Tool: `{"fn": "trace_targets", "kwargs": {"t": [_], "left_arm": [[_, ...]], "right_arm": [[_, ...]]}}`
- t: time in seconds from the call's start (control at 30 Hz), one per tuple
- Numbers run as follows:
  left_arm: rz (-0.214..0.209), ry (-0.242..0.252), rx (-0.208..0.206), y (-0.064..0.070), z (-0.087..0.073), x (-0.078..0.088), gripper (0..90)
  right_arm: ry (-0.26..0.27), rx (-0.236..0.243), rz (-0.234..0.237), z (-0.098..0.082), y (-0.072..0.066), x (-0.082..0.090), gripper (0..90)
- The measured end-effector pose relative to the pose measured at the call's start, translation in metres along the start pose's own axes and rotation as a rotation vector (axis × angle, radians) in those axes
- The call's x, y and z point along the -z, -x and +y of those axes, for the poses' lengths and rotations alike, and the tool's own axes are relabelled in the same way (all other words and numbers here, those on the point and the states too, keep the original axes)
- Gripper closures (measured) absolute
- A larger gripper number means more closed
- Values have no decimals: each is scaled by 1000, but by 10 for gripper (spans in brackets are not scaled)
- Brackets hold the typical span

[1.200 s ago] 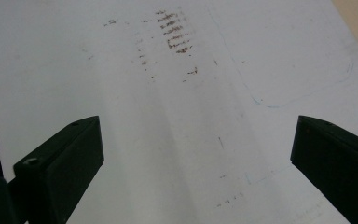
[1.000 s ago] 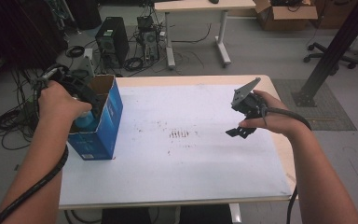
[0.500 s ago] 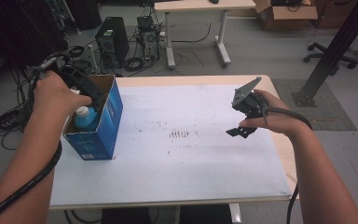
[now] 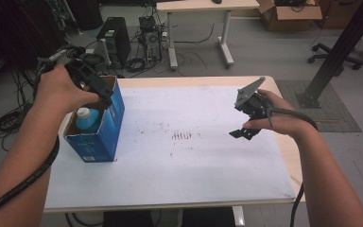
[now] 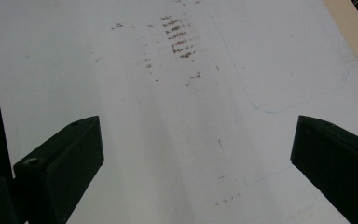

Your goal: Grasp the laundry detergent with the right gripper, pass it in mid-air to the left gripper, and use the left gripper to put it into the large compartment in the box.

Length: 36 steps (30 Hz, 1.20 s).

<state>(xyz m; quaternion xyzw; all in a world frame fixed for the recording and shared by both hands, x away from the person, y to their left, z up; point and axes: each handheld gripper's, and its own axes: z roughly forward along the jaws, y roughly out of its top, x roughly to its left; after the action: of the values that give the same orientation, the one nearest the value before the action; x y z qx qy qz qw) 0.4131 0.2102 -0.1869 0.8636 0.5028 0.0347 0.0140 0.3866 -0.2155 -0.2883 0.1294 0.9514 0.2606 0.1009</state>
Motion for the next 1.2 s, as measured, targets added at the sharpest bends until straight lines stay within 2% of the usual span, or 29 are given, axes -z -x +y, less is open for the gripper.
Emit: {"fn": "trace_targets", "kwargs": {"t": [0.07,0.17,0.23,0.3,0.33,0.5,0.57,0.63,0.8,0.97,1.13,1.2], "left_arm": [[-29,13,-29,5,2,4,2],[-47,19,-101,16,6,11,2],[-60,26,-166,24,9,15,2],[-101,30,-229,31,12,18,2],[-108,31,-261,36,13,21,2],[-91,39,-397,51,16,26,2],[-87,41,-468,59,17,27,2],[-92,36,-499,63,18,27,2],[-97,33,-616,76,22,27,2],[-68,40,-705,83,21,30,2],[-63,52,-813,89,16,29,2],[-74,45,-846,91,15,26,2]], "right_arm": [[-3,4,1,1,-1,1,23],[-17,16,2,3,-2,2,23],[-19,19,3,4,-2,3,23],[-18,22,7,5,-3,3,23],[-13,28,15,5,-3,3,23],[-13,38,23,6,-4,5,23],[-20,44,25,7,-4,6,23],[-30,51,24,8,-5,7,23],[-56,71,31,12,-7,11,25],[-79,83,32,15,-8,17,25],[-99,94,39,17,-9,18,24],[-109,100,47,19,-9,17,24]]}}
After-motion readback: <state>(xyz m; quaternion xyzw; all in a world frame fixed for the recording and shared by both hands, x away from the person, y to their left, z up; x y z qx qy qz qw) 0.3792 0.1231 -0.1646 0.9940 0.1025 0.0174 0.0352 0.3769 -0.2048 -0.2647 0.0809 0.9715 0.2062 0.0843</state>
